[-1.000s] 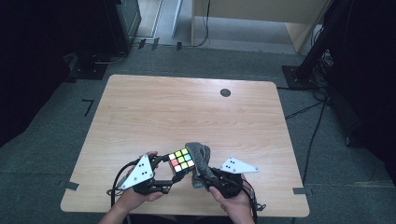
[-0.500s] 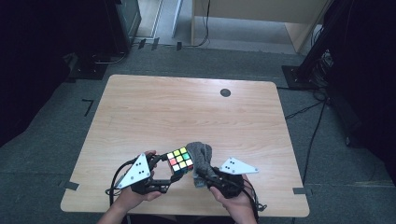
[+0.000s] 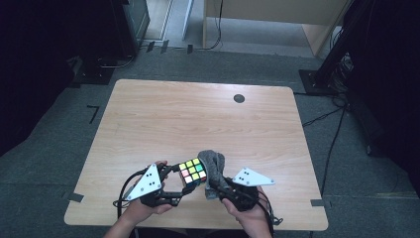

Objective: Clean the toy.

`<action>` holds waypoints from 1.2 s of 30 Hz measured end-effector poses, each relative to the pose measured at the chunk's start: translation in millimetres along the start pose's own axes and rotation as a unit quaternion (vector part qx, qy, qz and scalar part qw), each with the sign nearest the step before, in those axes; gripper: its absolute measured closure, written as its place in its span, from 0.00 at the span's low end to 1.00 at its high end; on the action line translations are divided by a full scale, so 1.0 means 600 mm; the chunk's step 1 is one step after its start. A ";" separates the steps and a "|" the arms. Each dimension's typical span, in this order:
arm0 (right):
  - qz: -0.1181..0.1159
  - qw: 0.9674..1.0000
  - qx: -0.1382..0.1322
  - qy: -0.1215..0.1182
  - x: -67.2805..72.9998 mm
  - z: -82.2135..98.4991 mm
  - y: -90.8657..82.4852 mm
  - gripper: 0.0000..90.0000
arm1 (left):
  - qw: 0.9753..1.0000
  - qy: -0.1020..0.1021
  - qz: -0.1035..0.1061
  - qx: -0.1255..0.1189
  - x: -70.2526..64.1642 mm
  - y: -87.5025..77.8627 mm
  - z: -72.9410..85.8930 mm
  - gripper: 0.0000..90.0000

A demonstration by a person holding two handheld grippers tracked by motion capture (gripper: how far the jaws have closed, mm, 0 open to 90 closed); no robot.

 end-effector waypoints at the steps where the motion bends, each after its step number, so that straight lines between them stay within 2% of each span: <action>1: 0.009 1.000 -0.020 0.006 -0.003 -0.008 -0.009 0.81 | 1.000 0.000 0.001 0.003 0.000 0.001 0.002 0.38; 2: 0.013 0.999 -0.042 0.010 -0.004 -0.016 -0.017 0.81 | 1.000 -0.001 0.002 0.005 -0.001 0.003 0.005 0.38; 4: 0.001 0.998 -0.064 0.007 0.004 -0.024 -0.023 0.81 | 1.000 -0.001 0.006 0.009 -0.005 0.008 0.007 0.38; 5: -0.008 0.998 -0.061 -0.002 0.011 -0.023 -0.019 0.81 | 1.000 0.000 0.004 0.009 -0.006 0.008 0.007 0.38; 6: 0.000 0.998 -0.056 -0.009 0.014 -0.020 -0.015 0.81 | 1.000 0.001 0.003 0.011 -0.004 0.007 0.007 0.38; 7: -0.002 0.999 -0.049 -0.006 0.014 -0.016 -0.011 0.81 | 1.000 0.001 0.001 0.009 -0.002 0.005 0.007 0.38; 8: -0.015 0.999 -0.031 -0.002 0.012 -0.009 -0.005 0.81 | 1.000 -0.001 -0.005 0.001 0.000 0.002 0.004 0.38; 9: -0.022 1.000 0.007 -0.008 0.008 0.000 0.002 0.81 | 1.000 -0.006 -0.013 -0.009 0.004 -0.001 -0.001 0.38; 10: -0.011 0.999 0.042 -0.022 0.002 0.010 0.008 0.81 | 0.999 -0.014 -0.019 -0.024 0.008 -0.005 -0.008 0.38; 11: 0.005 0.998 0.053 -0.020 -0.004 0.017 0.011 0.81 | 0.999 -0.022 -0.024 -0.035 0.011 -0.008 -0.013 0.38; 12: 0.009 0.999 0.049 -0.003 -0.008 0.021 0.012 0.81 | 0.997 -0.035 -0.032 -0.053 0.016 -0.014 -0.020 0.38; 13: 0.003 0.999 0.038 0.030 -0.011 0.025 0.015 0.81 | 0.996 -0.044 -0.037 -0.062 0.019 -0.017 -0.023 0.38; 14: 0.005 0.999 0.029 0.037 -0.009 0.026 0.017 0.81 | 0.996 -0.050 -0.038 -0.067 0.021 -0.018 -0.024 0.38; 17: -0.008 1.000 -0.002 0.007 0.022 0.011 0.023 0.81 | 0.995 -0.059 -0.036 -0.068 0.018 -0.011 -0.020 0.38; 19: -0.003 1.000 -0.014 -0.014 0.044 0.000 0.027 0.81 | 0.995 -0.065 -0.032 -0.074 0.015 -0.008 -0.019 0.38; 20: 0.000 1.000 -0.015 -0.017 0.050 -0.001 0.029 0.81 | 0.994 -0.070 -0.028 -0.077 0.014 -0.008 -0.020 0.38; 22: -0.016 1.000 -0.022 -0.010 0.065 -0.001 0.035 0.81 | 0.994 -0.072 -0.027 -0.077 0.013 -0.006 -0.020 0.38; 25: -0.040 0.999 -0.017 -0.024 0.087 0.002 0.045 0.81 | 0.995 -0.069 -0.030 -0.070 0.012 -0.002 -0.016 0.38; 28: -0.080 0.995 -0.007 -0.053 0.112 0.009 0.056 0.81 | 0.995 -0.062 -0.040 -0.064 0.014 -0.001 -0.015 0.38; 29: -0.083 0.994 0.000 -0.069 0.118 0.012 0.059 0.81 | 0.995 -0.066 -0.040 -0.064 0.016 -0.002 -0.015 0.38; 31: -0.057 0.994 0.014 -0.088 0.115 0.015 0.061 0.81 | 0.994 -0.073 -0.039 -0.069 0.019 -0.006 -0.017 0.38; 32: -0.046 0.996 0.010 -0.077 0.106 0.013 0.059 0.81 | 0.994 -0.076 -0.037 -0.070 0.019 -0.007 -0.018 0.38; 34: -0.018 0.999 -0.010 -0.025 0.081 0.007 0.049 0.81 | 0.994 -0.073 -0.036 -0.073 0.017 -0.007 -0.020 0.38; 35: -0.008 1.000 -0.020 -0.005 0.070 0.005 0.044 0.81 | 0.994 -0.074 -0.036 -0.074 0.016 -0.006 -0.020 0.38; 36: -0.008 1.000 -0.026 0.002 0.067 0.005 0.042 0.81 | 0.994 -0.074 -0.033 -0.073 0.016 -0.004 -0.019 0.38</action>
Point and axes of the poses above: each handheld gripper's, and its own axes: y roughly forward along the jaws, z roughly out of its underside, x roughly to its left, the point moved 6 cm from there along y, roughly forward along the jaws, and after that the axes turned 10 degrees about -y, right-handed, at the moved point
